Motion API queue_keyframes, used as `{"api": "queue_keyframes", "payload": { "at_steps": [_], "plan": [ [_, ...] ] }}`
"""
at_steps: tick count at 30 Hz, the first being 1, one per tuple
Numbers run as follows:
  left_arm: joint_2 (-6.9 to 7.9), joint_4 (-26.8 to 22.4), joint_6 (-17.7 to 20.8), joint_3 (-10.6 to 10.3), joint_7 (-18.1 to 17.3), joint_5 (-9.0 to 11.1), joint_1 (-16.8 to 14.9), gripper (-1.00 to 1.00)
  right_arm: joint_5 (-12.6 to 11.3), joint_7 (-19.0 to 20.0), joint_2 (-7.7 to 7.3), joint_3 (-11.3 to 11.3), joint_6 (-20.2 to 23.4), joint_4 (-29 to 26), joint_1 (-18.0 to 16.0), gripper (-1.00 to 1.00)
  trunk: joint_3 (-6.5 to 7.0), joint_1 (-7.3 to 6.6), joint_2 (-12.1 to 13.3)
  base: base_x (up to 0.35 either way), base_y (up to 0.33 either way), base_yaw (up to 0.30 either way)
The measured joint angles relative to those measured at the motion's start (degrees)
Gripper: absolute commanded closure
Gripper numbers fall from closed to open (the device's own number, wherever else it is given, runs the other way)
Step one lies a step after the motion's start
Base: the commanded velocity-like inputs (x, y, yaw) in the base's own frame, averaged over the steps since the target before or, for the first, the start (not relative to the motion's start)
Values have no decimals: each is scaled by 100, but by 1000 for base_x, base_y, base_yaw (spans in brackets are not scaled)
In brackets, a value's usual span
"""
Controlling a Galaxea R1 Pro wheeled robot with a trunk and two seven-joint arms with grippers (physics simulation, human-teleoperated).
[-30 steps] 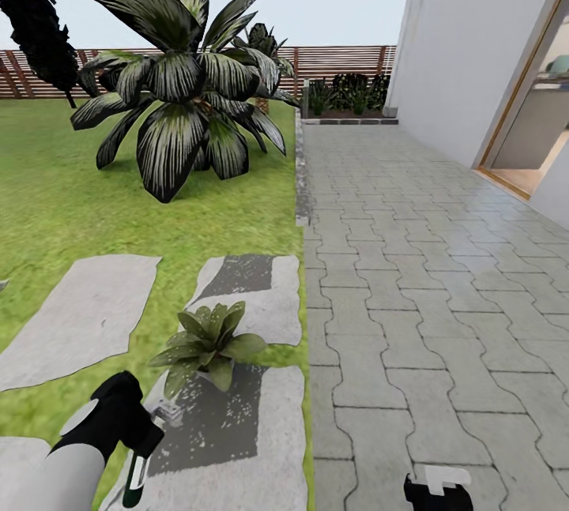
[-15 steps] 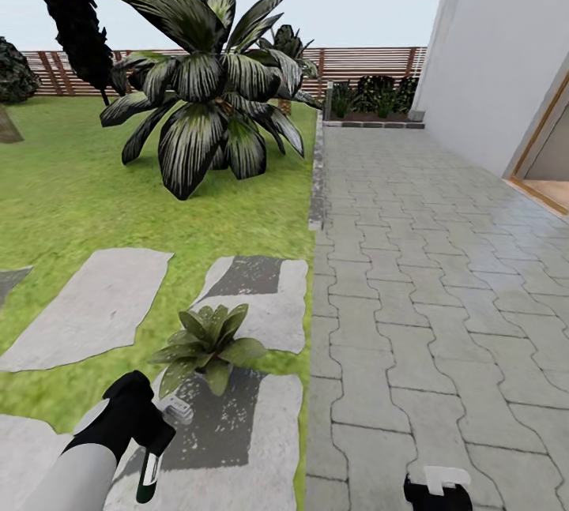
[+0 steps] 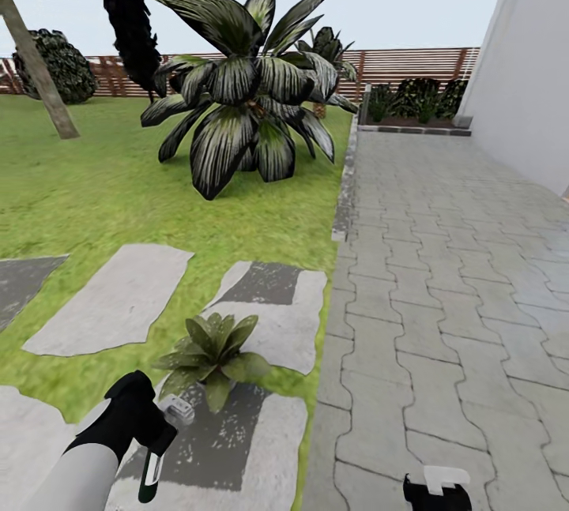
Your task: Pick up the pesticide atomizer in the garden and spray insectifuge to fully cover both potted plants in the garden.
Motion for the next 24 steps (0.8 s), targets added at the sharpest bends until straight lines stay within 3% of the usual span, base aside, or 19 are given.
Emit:
{"api": "queue_keyframes", "payload": {
  "at_steps": [19,24],
  "plan": [
    [-1,-2,0,3,0,2,-2,100,0,0,0,0,0,0,0,-100,0,1,0,29,-308,272],
    [-73,-5,27,-54,-149,100,-62,100,0,1,-4,-2,-1,1,1,-100,0,1,0,123,-99,272]
  ]
}}
